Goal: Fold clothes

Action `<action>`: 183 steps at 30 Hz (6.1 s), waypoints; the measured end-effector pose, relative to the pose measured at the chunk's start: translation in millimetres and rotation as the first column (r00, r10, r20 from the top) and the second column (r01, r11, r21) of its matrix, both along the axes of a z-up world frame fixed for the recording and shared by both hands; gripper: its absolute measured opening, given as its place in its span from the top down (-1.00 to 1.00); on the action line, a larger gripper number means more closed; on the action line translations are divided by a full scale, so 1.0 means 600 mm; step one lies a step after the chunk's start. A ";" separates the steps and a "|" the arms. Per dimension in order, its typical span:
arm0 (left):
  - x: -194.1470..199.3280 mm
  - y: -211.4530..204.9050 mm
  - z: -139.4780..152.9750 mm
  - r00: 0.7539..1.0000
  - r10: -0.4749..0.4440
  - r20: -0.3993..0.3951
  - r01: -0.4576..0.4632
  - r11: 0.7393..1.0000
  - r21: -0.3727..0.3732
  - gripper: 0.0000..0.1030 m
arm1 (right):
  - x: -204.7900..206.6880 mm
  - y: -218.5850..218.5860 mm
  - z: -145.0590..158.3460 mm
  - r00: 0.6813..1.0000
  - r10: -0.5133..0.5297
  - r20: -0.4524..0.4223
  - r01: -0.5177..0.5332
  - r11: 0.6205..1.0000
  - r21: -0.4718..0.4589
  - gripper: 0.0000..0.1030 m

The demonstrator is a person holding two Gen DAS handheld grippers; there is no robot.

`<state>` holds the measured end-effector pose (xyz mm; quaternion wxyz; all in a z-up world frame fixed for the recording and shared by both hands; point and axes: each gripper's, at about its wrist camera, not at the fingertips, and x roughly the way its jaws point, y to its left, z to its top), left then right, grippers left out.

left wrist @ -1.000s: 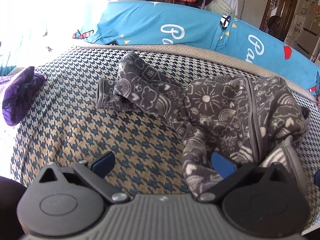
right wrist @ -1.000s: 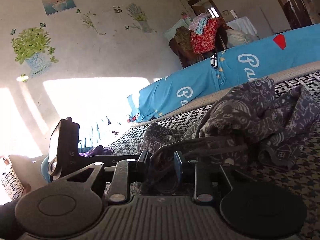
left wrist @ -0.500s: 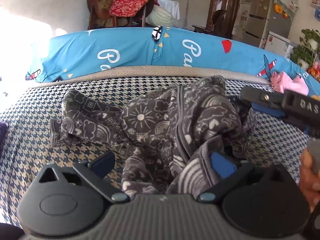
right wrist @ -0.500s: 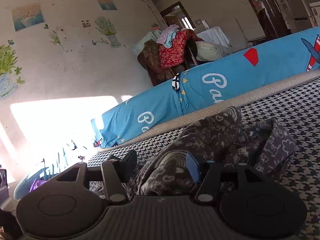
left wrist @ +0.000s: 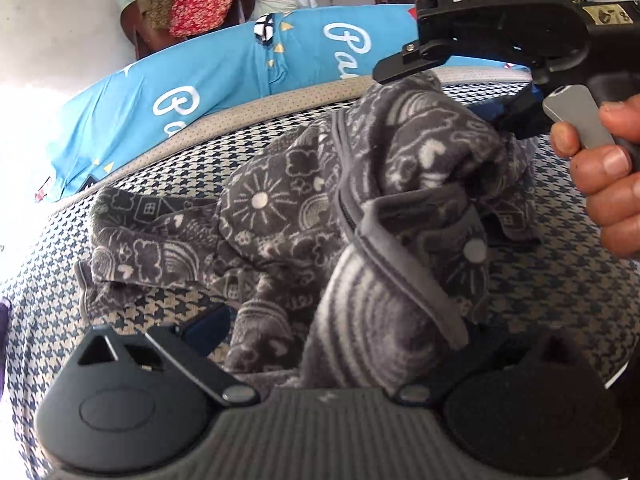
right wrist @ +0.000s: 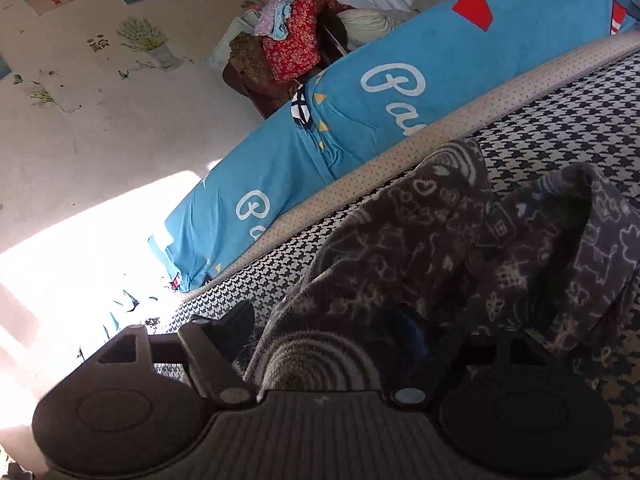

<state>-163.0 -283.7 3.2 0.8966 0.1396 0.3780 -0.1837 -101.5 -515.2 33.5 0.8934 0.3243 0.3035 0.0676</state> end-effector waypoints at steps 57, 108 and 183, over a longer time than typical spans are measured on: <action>0.232 0.081 0.034 0.945 0.261 -0.194 -0.305 0.920 -0.245 -0.92 | 0.079 -0.024 0.019 0.952 -0.300 0.063 0.306 0.937 -0.169 -0.39; 0.090 -0.105 0.000 0.970 -0.240 0.040 0.241 0.970 -0.034 -1.00 | 0.027 -0.153 -0.075 0.904 -0.371 -0.213 0.291 0.898 -0.329 -0.57; 0.135 -0.034 -0.033 0.993 0.068 0.095 -0.080 0.989 0.124 -1.00 | 0.034 -0.133 0.003 0.888 -0.457 -0.058 0.367 0.778 -0.510 -0.43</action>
